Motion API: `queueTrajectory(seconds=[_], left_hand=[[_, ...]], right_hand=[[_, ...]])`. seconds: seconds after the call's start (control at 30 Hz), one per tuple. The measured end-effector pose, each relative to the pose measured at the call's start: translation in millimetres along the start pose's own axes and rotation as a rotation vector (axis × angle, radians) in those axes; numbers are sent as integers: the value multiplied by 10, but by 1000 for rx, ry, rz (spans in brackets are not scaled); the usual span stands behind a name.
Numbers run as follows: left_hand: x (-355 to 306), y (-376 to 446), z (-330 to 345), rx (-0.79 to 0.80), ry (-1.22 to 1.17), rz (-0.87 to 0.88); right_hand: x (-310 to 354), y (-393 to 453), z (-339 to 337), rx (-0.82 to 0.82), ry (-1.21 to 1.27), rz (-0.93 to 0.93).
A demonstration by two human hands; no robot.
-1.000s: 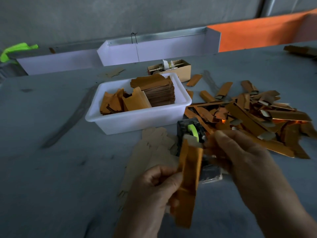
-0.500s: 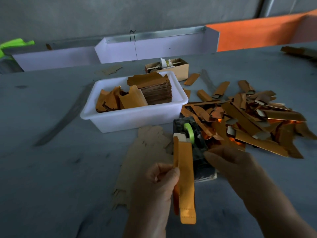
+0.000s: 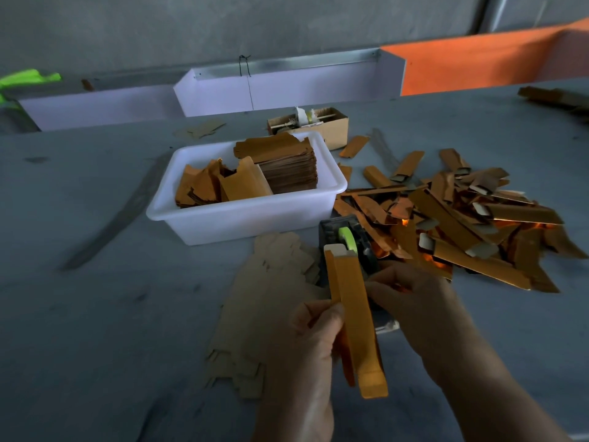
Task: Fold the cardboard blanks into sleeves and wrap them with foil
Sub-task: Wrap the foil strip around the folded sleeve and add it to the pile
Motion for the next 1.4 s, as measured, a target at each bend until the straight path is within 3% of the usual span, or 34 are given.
queueTrajectory(seconds=[0.07,0.2,0.37,0.6,0.87,1.2,1.3,1.4], left_hand=[[11,7,-8,-13,-20,-8],[38,18,-20,-12,-21,-13],[12,30,-40,9,-9,8],[-224,-35,0,33,60,174],[-240,4,159,50,424,267],[-392,-38,296,-9,870,618],[-394,-28,281,-8,852,573],[-322,3,159,8,596,359]], right_hand=[[26,-36,-3,-83,21,-65],[-65,-90,-13,-86,368,56],[-42,-163,-131,-108,47,-30],[12,-240,-105,-145,-207,-109],[-5,-279,-55,-157,-186,-131],[60,-292,-55,-246,-296,-268],[79,-297,-116,-228,-284,-271],[47,-295,-306,-234,-202,-204]])
Point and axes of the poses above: each hand's wrist, its own y-axis towards the middle knuckle, its own z-axis out of the palm, x = y × z, the point moved 7 cm from there along y, towards the middle knuckle, and after that the axes turned 4 degrees about -x, right-handed, at the moved point
